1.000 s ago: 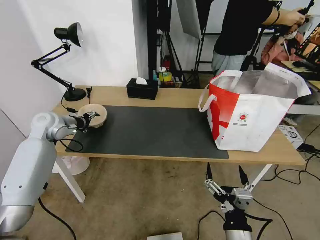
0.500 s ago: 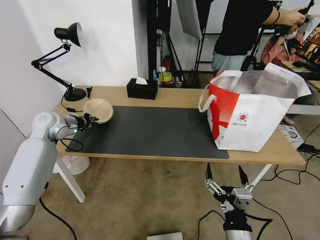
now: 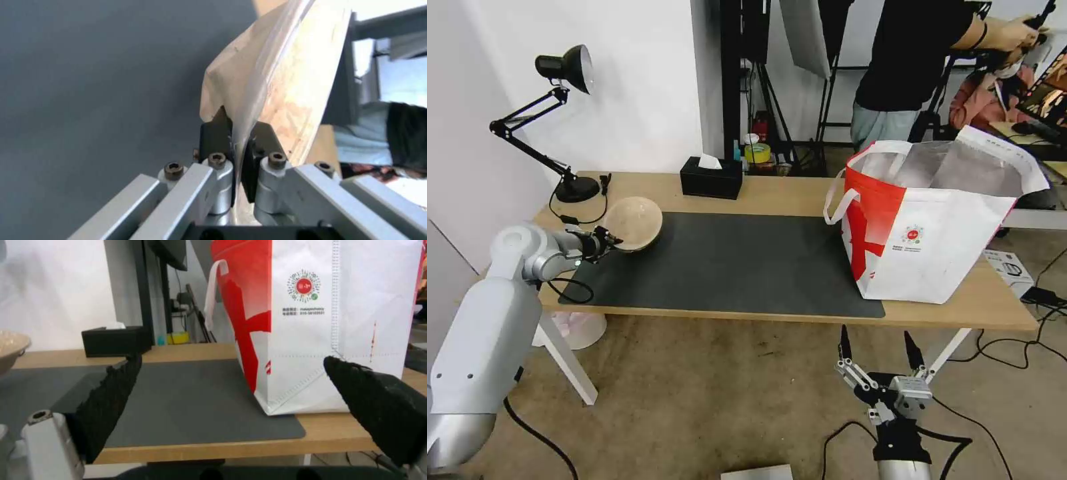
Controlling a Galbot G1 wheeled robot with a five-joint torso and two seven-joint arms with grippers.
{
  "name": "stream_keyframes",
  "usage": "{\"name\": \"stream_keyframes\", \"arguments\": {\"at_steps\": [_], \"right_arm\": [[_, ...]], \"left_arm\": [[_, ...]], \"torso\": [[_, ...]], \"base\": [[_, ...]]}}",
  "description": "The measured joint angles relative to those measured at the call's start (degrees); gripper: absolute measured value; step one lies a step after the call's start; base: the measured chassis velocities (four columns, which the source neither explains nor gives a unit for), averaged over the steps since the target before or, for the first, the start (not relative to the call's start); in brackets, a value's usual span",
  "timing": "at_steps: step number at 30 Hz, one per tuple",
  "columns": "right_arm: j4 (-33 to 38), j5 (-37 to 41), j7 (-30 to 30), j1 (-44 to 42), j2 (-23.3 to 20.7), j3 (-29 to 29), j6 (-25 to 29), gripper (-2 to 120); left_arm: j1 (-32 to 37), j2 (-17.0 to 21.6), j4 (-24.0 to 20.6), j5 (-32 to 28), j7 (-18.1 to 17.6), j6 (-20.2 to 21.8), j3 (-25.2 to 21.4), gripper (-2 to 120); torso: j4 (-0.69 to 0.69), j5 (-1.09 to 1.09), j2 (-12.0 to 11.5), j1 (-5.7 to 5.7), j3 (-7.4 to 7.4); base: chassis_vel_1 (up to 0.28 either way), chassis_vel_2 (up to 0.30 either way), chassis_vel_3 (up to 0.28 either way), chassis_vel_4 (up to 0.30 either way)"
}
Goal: Pick up the trash from the table and place it into the takeout bag.
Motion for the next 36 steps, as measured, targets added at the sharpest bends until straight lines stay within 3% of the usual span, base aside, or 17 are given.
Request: {"name": "stream_keyframes", "arguments": {"at_steps": [11, 16, 20, 23, 31, 36], "right_arm": [[0.0, 0.0, 0.0, 0.0, 0.0, 0.0, 0.0, 100], [0.0, 0.0, 0.0, 0.0, 0.0, 0.0, 0.0, 100], [0.0, 0.0, 0.0, 0.0, 0.0, 0.0, 0.0, 100], [0.0, 0.0, 0.0, 0.0, 0.0, 0.0, 0.0, 100], [0.0, 0.0, 0.0, 0.0, 0.0, 0.0, 0.0, 100], [0.0, 0.0, 0.0, 0.0, 0.0, 0.0, 0.0, 100]], "left_arm": [[-1.5, 2.1, -5.6, -5.8, 1.1, 0.9, 0.2, 1], [-1.6, 4.3, -9.8, -7.6, 5.5, 0.6, 1.3, 1], [-3.1, 6.1, -12.7, -8.3, 7.8, -0.3, 4.1, 1], [-6.0, 8.1, -15.1, -8.3, 11.4, -2.1, 8.1, 1], [-11.7, 8.8, -14.8, -8.1, 16.5, -4.5, 11.8, 1], [-17.1, 9.4, -13.2, -7.4, 21.1, -5.4, 16.6, 1]], "torso": [[-0.01, 0.0, 0.0, 0.0, 0.0], [0.01, 0.0, 0.0, 0.0, 0.0], [0.0, 0.0, 0.0, 0.0, 0.0], [0.0, 0.01, 0.0, 0.0, 0.0], [0.0, 0.01, 0.0, 0.0, 0.0], [0.0, 0.02, 0.0, 0.0, 0.0]], "base": [[0.0, 0.0, 0.0, 0.0], [0.0, 0.0, 0.0, 0.0], [0.0, 0.0, 0.0, 0.0], [0.0, 0.0, 0.0, 0.0], [0.0, 0.0, 0.0, 0.0], [0.0, 0.0, 0.0, 0.0]]}}
